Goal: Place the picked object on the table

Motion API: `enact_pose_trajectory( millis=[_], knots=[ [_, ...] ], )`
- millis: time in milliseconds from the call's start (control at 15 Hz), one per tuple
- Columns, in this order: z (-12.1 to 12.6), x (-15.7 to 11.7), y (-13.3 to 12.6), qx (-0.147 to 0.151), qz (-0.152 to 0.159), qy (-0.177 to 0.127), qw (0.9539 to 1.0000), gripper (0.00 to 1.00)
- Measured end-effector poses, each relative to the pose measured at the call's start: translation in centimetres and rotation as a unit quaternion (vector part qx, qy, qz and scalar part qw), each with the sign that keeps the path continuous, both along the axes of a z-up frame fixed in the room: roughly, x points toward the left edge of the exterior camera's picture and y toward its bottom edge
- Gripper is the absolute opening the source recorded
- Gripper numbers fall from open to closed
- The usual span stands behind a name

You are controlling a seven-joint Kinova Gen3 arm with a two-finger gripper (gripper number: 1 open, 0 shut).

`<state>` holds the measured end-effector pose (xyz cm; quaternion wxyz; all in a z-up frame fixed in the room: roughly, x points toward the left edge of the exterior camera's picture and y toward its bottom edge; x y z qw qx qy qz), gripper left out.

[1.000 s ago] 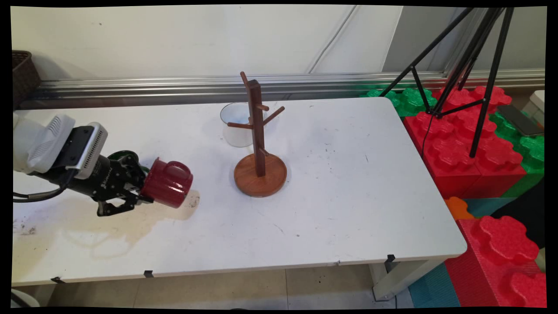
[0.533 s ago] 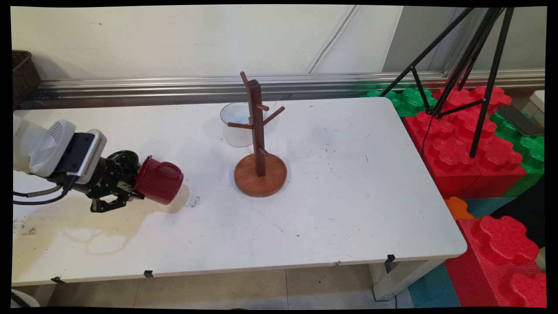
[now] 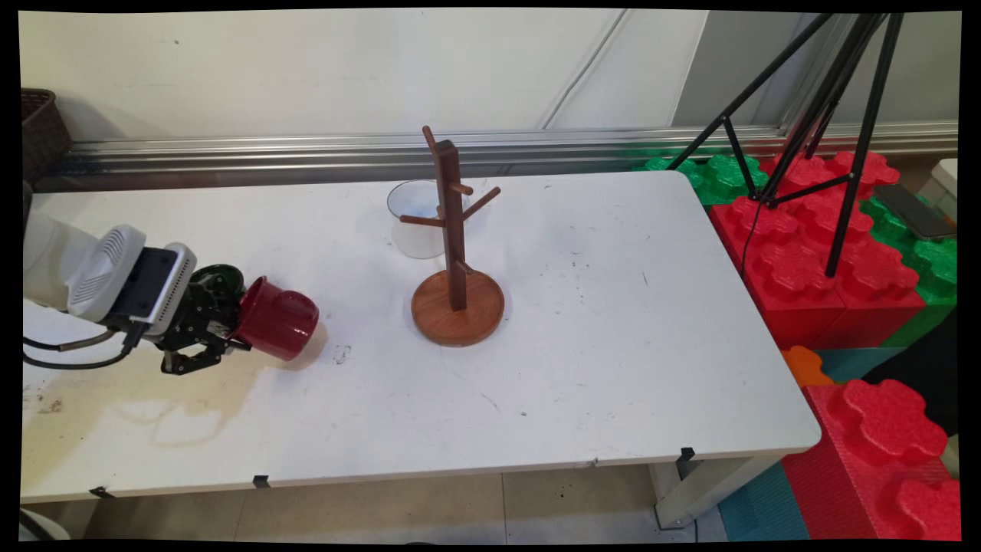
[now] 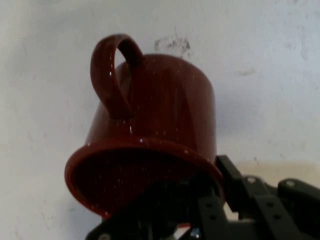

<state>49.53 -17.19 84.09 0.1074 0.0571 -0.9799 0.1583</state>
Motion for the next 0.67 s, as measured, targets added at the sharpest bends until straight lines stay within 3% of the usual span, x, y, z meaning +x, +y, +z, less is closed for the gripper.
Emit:
enact_pose_trajectory(
  millis=[667],
  knots=[
    [-1.3,-0.3,0.1,0.001,-0.017,-0.017,0.9997,0.0]
  ],
)
